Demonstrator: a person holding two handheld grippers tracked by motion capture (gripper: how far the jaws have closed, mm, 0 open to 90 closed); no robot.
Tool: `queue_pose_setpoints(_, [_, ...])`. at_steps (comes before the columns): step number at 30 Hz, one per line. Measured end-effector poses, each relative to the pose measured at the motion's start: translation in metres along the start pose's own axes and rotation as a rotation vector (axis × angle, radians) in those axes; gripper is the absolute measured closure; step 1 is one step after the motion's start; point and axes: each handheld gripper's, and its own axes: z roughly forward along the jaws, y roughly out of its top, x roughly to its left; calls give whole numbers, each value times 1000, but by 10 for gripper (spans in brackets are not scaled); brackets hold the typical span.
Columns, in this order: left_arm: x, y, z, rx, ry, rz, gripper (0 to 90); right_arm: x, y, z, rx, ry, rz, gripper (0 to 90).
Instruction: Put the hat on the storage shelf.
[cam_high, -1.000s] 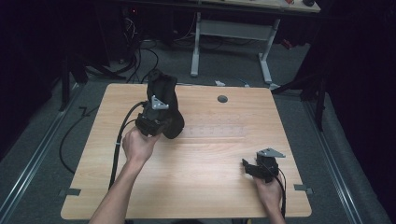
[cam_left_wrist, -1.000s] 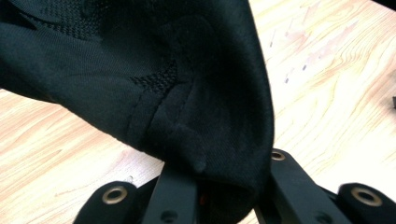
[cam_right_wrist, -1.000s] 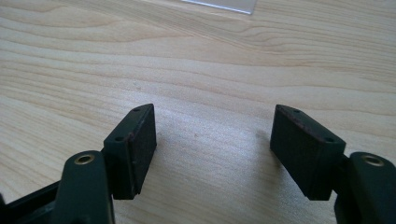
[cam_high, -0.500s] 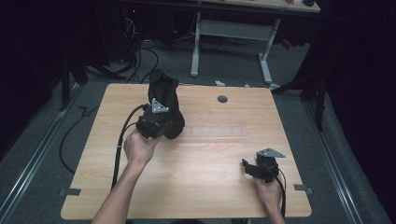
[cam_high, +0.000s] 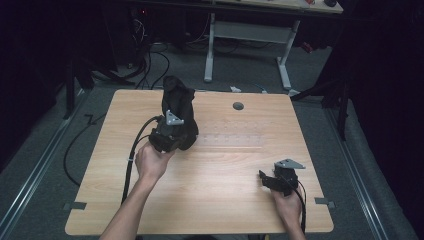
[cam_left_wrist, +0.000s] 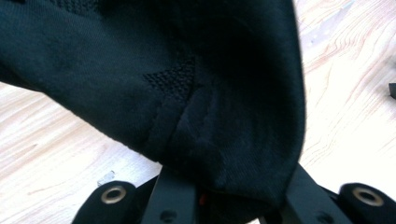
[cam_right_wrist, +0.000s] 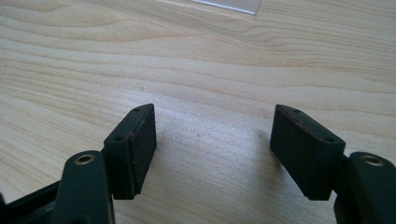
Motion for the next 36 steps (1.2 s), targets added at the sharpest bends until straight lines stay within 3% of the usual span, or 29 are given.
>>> queue_pose_setpoints(11, [2, -4, -1, -23, -24, -36, 768, 0, 0, 0, -1, 4, -2, 318])
queue_pose_setpoints(17, [2, -1, -4, -47, -22, -56, 530, 0, 0, 0, -1, 4, -3, 317])
queue_pose_setpoints(26, [2, 1, -8, -75, -39, -83, 357, 0, 0, 0, -1, 4, -3, 317])
queue_pose_setpoints(36, [-1, 1, -11, -99, -36, -82, 240, 0, 0, 0, -1, 5, -3, 317])
